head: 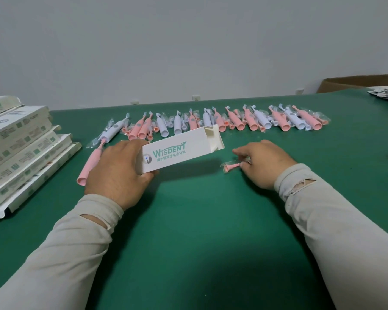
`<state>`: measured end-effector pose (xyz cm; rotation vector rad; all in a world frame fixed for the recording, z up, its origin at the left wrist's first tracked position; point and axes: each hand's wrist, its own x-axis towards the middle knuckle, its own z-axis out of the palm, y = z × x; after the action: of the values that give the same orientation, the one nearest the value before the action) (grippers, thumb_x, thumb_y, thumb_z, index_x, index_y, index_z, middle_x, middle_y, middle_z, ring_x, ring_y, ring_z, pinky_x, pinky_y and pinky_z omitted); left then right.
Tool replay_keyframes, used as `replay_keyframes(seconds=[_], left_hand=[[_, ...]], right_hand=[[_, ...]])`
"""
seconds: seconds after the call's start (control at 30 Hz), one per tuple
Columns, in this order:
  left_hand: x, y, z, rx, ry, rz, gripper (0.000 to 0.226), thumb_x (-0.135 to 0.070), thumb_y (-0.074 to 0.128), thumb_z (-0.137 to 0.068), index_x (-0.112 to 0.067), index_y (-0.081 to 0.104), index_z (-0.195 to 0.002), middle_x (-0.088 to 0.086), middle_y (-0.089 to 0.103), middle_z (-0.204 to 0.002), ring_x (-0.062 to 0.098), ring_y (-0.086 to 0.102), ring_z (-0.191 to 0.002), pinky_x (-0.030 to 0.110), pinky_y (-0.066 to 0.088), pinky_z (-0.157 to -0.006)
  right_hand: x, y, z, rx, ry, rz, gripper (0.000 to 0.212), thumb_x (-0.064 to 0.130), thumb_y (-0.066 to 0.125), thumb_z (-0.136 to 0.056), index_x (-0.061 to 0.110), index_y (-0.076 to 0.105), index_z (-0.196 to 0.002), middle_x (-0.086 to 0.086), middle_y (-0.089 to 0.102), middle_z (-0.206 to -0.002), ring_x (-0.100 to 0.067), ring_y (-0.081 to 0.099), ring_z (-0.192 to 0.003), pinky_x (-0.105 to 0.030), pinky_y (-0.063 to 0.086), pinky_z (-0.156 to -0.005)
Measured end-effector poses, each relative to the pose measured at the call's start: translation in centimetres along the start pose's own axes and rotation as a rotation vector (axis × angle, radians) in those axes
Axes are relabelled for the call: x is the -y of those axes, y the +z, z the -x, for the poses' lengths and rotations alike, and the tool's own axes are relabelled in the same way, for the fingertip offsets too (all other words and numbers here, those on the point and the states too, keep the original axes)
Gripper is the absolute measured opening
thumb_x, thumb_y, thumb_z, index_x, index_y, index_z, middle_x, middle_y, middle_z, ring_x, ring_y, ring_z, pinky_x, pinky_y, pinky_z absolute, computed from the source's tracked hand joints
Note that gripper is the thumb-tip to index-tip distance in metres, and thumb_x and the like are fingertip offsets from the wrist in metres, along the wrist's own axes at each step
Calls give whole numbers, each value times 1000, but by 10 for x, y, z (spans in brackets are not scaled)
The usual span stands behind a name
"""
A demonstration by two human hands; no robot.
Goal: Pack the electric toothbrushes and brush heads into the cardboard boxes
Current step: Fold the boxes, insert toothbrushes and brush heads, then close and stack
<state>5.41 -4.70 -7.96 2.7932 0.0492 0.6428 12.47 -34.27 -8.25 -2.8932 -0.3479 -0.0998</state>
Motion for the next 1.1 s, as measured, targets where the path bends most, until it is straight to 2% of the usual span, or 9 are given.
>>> replay_keyframes(seconds=[0.1,0.17,0.3,0.4,0.53,0.63,0.77,0.9,1.1], left_hand=[[0,0,1,10,-4,-11,51,-44,72,-82,-32,52,-128,-4,59,-118,24,51,-108,48,50,-85],[0,0,1,8,-20,-10,51,-44,72,-83,-33,51,-128,-4,58,-118,24,50,-110,48,51,-84],[3,-2,0,-9,-65,-27,48,-47,70,-84,-33,52,-126,-4,58,-117,24,50,-111,45,50,-79],[3,-2,0,-17,-63,-59,45,-49,69,-84,-34,53,-123,-5,58,-114,23,50,-108,42,49,-74],[2,-2,-1,-8,-37,-62,45,-43,71,-83,-35,51,-122,-7,57,-116,23,49,-108,40,47,-73],[1,-1,0,-14,-33,-43,44,-42,71,-83,-34,52,-121,-6,58,-116,23,49,-108,42,48,-74],[2,-1,0,-16,-27,-9,45,-42,71,-83,-35,53,-123,-6,59,-115,22,50,-107,39,46,-75],[2,-1,-1,6,-14,-18,48,-43,71,-83,-34,52,-126,-5,59,-117,24,49,-109,45,50,-81],[-2,0,-1,51,62,-93,53,-41,69,-85,-38,47,-133,-9,55,-129,21,47,-117,48,51,-87]], right_hand=[[5,-4,3,55,42,76,10,36,59,-95,33,68,-93,-5,62,-103,-25,52,-109,-41,49,-94],[4,-6,6,55,4,52,17,43,62,-93,35,60,-79,-2,61,-99,-22,52,-101,-39,48,-91],[19,-8,16,-238,-208,-605,20,41,60,-97,26,61,-82,7,65,-85,-16,60,-85,-32,47,-78],[41,-14,23,-446,-335,-946,14,40,53,-96,29,59,-90,0,71,-95,-17,67,-96,-37,54,-84],[49,-9,27,-389,-454,-930,15,35,50,-98,22,57,-98,-2,71,-102,-23,68,-99,-44,54,-86],[44,-2,24,-289,-381,-907,11,29,50,-96,22,58,-99,5,73,-96,-11,70,-94,-32,54,-81],[38,0,21,-287,-313,-857,23,17,53,-101,35,65,-110,12,73,-100,-3,70,-93,-30,54,-80],[40,1,19,-272,-247,-713,32,13,53,-101,30,66,-125,16,70,-101,1,69,-89,-27,57,-74],[39,-9,23,-308,-277,-303,17,31,56,-99,27,72,-104,12,64,-90,-13,59,-87,-30,46,-78]])
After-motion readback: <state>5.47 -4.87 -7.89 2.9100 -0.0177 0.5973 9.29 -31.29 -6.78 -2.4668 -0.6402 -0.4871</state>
